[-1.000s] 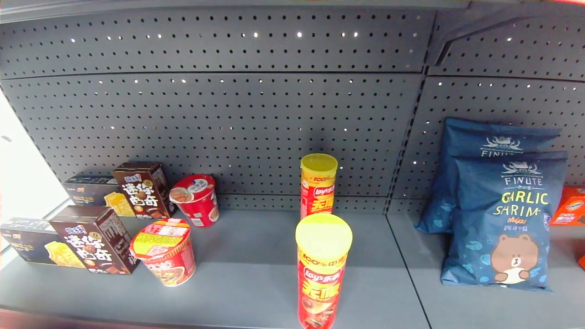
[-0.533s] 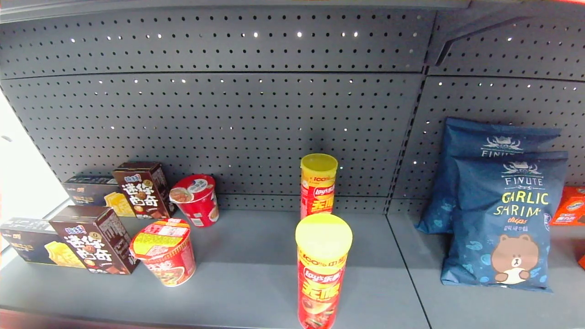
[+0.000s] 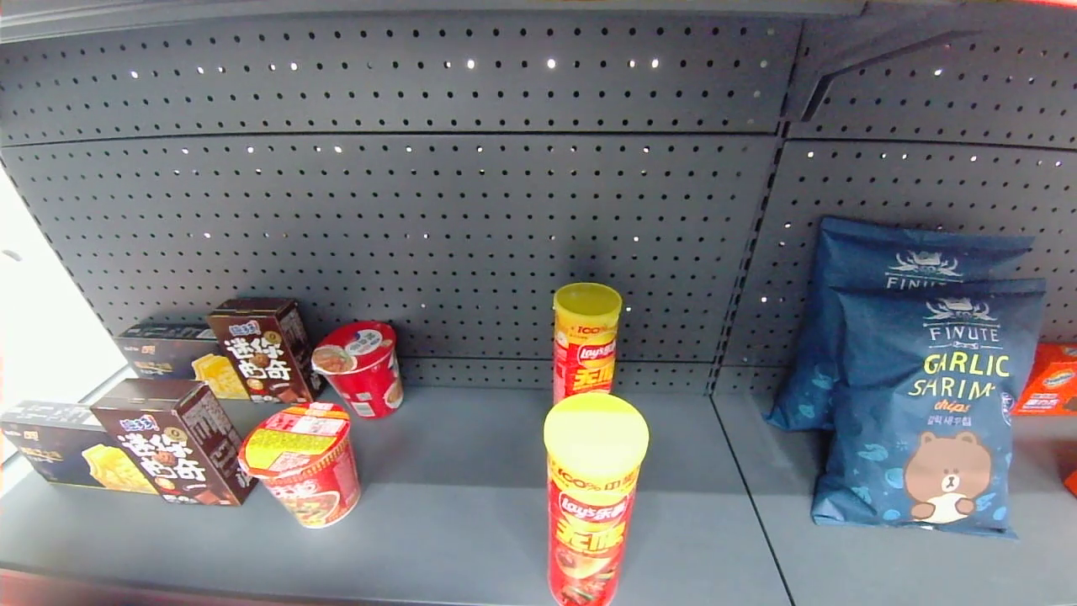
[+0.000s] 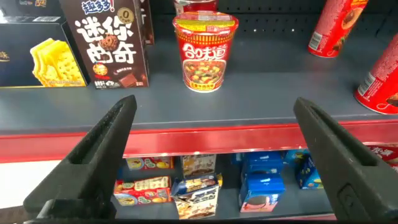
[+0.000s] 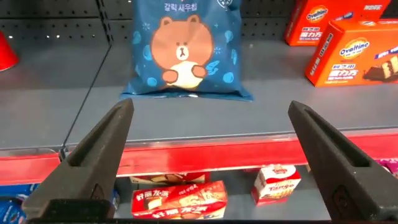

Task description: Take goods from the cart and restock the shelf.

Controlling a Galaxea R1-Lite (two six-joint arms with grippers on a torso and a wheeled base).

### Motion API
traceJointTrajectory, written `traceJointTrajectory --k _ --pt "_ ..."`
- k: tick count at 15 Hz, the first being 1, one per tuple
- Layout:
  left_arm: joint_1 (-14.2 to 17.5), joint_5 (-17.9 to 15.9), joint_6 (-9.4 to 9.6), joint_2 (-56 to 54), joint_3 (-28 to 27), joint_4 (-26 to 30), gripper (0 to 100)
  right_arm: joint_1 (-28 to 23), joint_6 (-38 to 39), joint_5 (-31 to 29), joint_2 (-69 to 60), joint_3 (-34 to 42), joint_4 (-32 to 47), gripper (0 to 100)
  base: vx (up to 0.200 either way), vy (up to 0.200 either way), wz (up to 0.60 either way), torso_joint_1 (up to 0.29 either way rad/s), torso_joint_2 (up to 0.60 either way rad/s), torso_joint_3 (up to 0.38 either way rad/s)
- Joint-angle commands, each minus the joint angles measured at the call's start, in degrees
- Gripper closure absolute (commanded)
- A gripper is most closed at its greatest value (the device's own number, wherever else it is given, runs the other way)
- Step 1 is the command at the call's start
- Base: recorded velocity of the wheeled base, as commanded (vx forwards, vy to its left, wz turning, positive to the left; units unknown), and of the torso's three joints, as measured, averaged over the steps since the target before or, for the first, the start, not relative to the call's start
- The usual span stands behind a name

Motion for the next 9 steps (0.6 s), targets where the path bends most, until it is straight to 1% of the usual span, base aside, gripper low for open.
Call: traceJointTrajectory --k 1,2,4,8,9 --pt "0.0 0.2 1.45 0.2 0.0 0.1 0 0.0 0.1 -0.3 0.3 0.0 -0.1 0 0.0 0.0 0.0 0.0 0.0 0.0" --pt "0.0 0.3 2.07 0.2 0.0 0.1 0 0.0 0.0 -0.3 0.3 0.0 0.0 0 0.0 0.0 0.0 0.0 0.0 0.0" --pt "0.0 -0.2 2.24 0.3 0.0 0.1 0 0.0 -0.1 0.1 0.3 0.0 0.0 0 -0.2 0.0 0.0 0.005 0.0 0.005" --pt "0.0 -0.2 1.89 0.2 0.0 0.1 0 0.0 -0.2 0.8 0.3 0.0 0.0 0 0.0 0.0 0.0 0.0 0.0 0.0" --pt "0.0 -0.3 1.98 0.2 0.0 0.1 0 0.0 -0.2 0.9 0.3 0.0 0.0 0 -0.2 0.0 0.0 0.027 0.01 0.002"
